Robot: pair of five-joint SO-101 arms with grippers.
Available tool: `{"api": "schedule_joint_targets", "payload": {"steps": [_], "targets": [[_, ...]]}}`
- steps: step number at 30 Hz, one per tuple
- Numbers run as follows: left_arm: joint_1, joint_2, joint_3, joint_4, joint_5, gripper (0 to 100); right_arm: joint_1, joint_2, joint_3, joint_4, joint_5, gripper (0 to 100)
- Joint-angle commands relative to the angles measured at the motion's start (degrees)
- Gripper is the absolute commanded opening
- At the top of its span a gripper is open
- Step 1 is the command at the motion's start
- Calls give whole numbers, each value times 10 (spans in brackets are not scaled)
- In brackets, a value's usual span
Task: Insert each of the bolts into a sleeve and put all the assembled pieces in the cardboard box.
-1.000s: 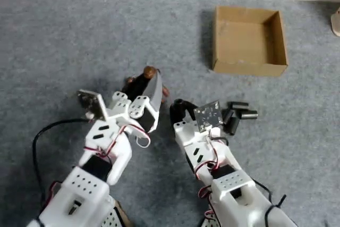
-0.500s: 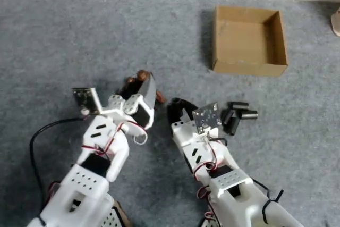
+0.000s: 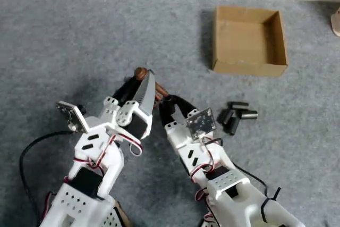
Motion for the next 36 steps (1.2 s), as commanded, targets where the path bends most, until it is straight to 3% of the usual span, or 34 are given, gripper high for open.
{"api": "schedule_joint_targets", "payload": {"steps": [1,7,12,36], "targets": [[12,-19,-9,1,-65,5,-33,-3,61,-16,14,4],[5,-24,30,-3,-121,5,-70,-4,62,-32,13,4],[3,-24,58,-3,-122,5,-30,-4,61,-51,14,4],[-41,-23,-22,1,-120,5,-27,2,64,-46,14,4]]}}
